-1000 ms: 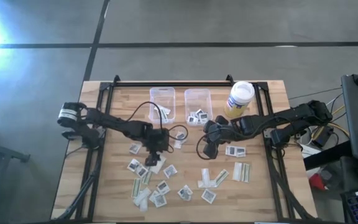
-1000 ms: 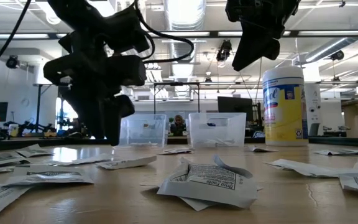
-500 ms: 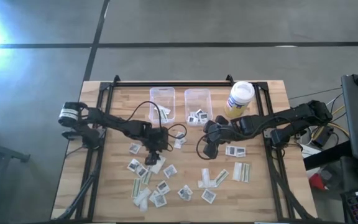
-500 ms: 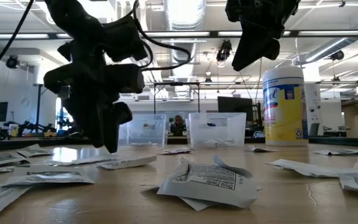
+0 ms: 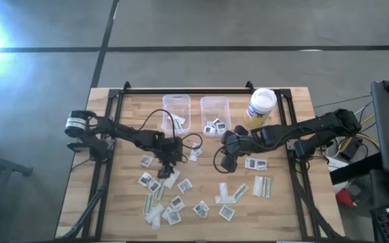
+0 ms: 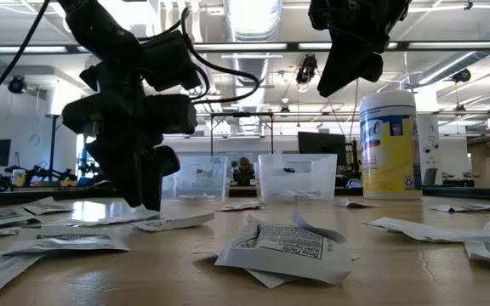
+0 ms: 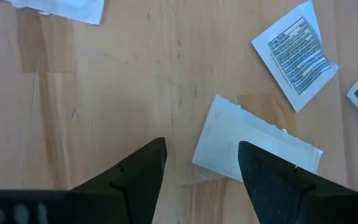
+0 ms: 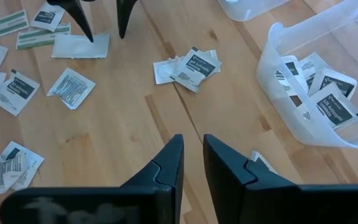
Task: Pick & Place First Aid Supplies
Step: Put the green bandage pack into the left transparent bin
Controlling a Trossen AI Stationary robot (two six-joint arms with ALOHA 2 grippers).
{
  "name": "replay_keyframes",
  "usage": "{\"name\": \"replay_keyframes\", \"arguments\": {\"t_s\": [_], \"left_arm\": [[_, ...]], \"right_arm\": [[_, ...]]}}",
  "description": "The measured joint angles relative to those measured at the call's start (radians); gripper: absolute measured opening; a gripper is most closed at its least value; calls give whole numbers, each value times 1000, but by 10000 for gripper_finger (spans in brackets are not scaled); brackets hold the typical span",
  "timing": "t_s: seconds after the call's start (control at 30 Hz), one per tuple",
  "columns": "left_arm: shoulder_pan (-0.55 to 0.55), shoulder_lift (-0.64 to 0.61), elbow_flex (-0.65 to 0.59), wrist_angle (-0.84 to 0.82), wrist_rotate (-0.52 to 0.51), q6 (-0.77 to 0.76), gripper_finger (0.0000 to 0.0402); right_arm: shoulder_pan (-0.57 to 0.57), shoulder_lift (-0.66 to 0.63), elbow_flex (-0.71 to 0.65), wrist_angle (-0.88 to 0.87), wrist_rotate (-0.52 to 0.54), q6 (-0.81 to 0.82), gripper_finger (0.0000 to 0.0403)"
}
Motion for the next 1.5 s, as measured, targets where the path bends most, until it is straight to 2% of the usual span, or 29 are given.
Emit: {"name": "replay_keyframes", "arguments": {"t_s": [0.6, 0.93, 1.1, 1.5], "left_arm": [[-10, 3, -2, -11, 62, -30, 225], [-16, 3, -2, -10, 63, -46, 222], [-16, 3, -3, -7, 54, -51, 192], [-16, 4, -3, -9, 47, -84, 87]], "right_arm": [[0, 0, 0, 0, 0, 1, 78], [0, 0, 0, 0, 0, 0, 63], [0, 0, 0, 0, 0, 1, 59], [0, 0, 0, 0, 0, 1, 71]]}}
